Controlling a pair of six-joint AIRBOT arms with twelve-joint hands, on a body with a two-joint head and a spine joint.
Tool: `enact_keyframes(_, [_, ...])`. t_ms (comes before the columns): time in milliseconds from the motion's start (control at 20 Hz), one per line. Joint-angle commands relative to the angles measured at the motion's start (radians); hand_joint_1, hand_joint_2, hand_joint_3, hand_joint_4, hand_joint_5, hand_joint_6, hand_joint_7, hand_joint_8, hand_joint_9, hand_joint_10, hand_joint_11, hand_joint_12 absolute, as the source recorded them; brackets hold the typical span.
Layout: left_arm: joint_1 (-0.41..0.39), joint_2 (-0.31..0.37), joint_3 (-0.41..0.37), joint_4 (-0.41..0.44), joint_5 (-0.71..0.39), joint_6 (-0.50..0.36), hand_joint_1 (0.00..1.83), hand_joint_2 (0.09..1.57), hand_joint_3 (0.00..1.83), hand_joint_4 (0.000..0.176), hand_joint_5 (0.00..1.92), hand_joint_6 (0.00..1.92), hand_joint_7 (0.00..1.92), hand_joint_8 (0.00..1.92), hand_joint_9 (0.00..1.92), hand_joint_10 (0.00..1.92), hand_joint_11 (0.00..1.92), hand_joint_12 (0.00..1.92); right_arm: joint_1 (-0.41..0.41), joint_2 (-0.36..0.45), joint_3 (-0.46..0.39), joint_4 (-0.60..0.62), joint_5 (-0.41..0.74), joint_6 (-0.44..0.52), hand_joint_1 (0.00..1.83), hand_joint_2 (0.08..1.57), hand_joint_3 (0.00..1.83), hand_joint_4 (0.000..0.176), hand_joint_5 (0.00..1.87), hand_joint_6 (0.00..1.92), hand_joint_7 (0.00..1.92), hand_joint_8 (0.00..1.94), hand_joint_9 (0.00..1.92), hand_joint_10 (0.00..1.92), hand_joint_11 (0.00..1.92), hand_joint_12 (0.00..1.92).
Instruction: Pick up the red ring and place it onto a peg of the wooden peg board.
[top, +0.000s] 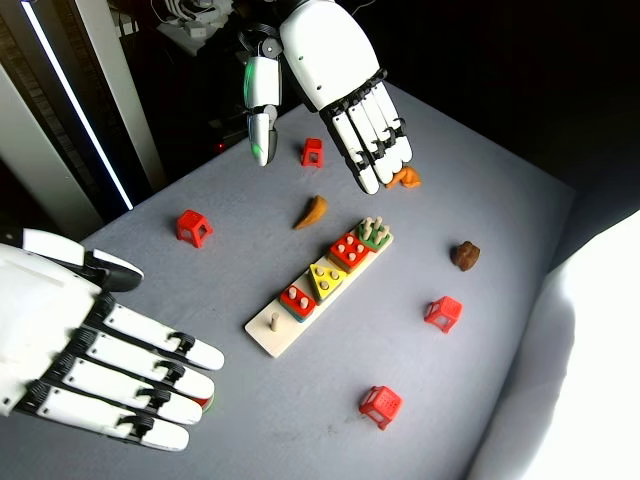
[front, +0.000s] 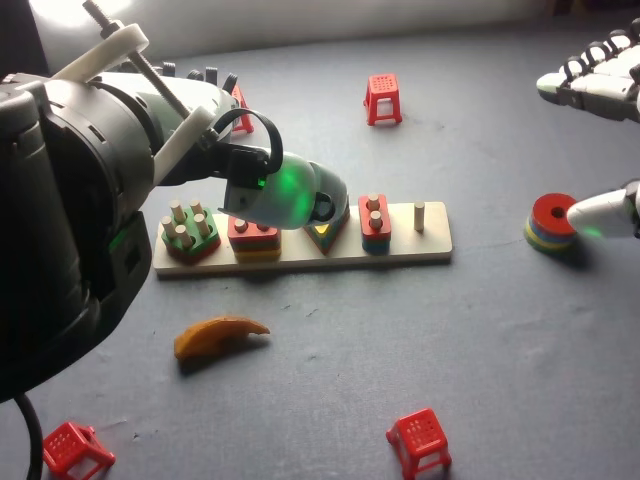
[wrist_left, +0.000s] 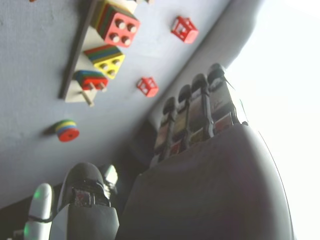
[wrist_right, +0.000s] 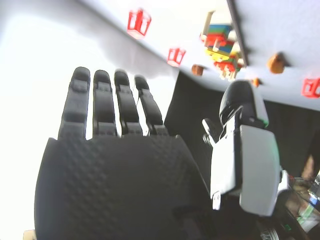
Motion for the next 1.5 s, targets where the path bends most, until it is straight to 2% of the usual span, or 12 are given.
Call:
enact_keyframes(0, [-0.01,-0.003,0.003,0.091,0.002,0.001,0.0,1.09,0.0,0.0,0.0,0.0,0.0,0.0,0.0,0.0,0.0,0.0,0.004,-0.004,0.015,-0.008,-0.062,-0.001,1.21,0.86,0.0,0.0,0.0,0.0,0.0,0.0,0.0,0.0,0.0,0.67])
enact_keyframes(50, [-0.01,-0.003,0.002,0.091,0.005,0.001,0.0,1.09,0.0,0.0,0.0,0.0,0.0,0.0,0.0,0.0,0.0,0.0,0.002,-0.019,0.032,0.02,-0.054,-0.011,1.19,0.84,0.0,0.0,0.0,0.0,0.0,0.0,0.02,0.01,0.0,0.86])
enact_keyframes(100, [-0.01,-0.003,0.003,0.092,0.005,0.001,0.0,1.09,0.0,0.0,0.0,0.0,0.0,0.0,0.0,0.0,0.0,0.0,0.003,-0.037,0.051,0.092,-0.04,-0.06,1.18,0.83,0.0,0.0,0.0,0.0,0.0,0.0,0.03,0.01,0.0,0.92])
enact_keyframes(200, [-0.01,-0.002,0.005,0.092,0.005,0.001,0.0,1.09,0.0,0.0,0.0,0.0,0.0,0.0,0.0,0.0,0.0,0.0,0.002,-0.06,0.075,0.132,-0.024,-0.082,1.2,0.84,0.0,0.0,0.0,0.0,0.0,0.0,0.05,0.02,0.0,1.11])
enact_keyframes(350, [-0.01,-0.002,0.005,0.093,0.005,0.001,0.0,1.1,0.01,0.0,0.0,0.0,0.0,0.0,0.0,0.0,0.0,0.0,0.001,-0.095,0.101,0.151,-0.017,-0.085,1.23,0.86,0.0,0.0,0.0,0.0,0.0,0.0,0.05,0.01,0.0,1.07])
enact_keyframes(450, [-0.01,-0.002,0.005,0.096,0.005,0.001,0.0,1.1,0.01,0.0,0.0,0.0,0.0,0.0,0.0,0.0,0.0,0.0,-0.001,-0.119,0.115,0.253,-0.002,-0.176,1.23,0.87,0.0,0.0,0.0,0.0,0.0,0.0,0.06,0.02,0.0,1.04])
enact_keyframes(500, [-0.01,-0.002,0.005,0.096,0.005,0.001,0.0,1.1,0.01,0.0,0.0,0.0,0.0,0.0,0.0,0.0,0.0,0.0,-0.007,-0.133,0.127,0.289,-0.001,-0.201,1.22,0.88,0.01,0.0,0.0,0.0,0.0,0.0,0.04,0.01,0.0,0.96])
enact_keyframes(750, [-0.011,-0.002,0.006,0.096,0.005,0.001,0.0,1.12,0.01,0.0,0.0,0.0,0.0,0.0,0.0,0.0,0.0,0.0,-0.026,-0.195,0.19,0.29,0.018,-0.21,1.1,0.88,0.0,0.0,0.0,0.0,0.0,0.0,0.04,0.01,0.0,1.03])
enact_keyframes(1000, [-0.011,-0.003,0.005,0.096,0.005,0.001,0.0,1.12,0.01,0.0,0.0,0.0,0.0,0.0,0.0,0.0,0.0,0.0,-0.045,-0.246,0.254,0.29,0.018,-0.237,1.12,0.88,0.0,0.0,0.02,0.0,0.0,0.0,0.05,0.01,0.0,1.02])
enact_keyframes(1450, [-0.01,-0.003,0.002,0.095,0.005,0.001,0.0,1.13,0.01,0.0,0.01,0.0,0.0,0.0,0.0,0.0,0.0,0.0,-0.073,-0.296,0.299,0.289,0.017,-0.288,1.16,0.91,0.01,0.0,0.1,0.02,0.07,0.01,0.13,0.03,0.0,1.13])
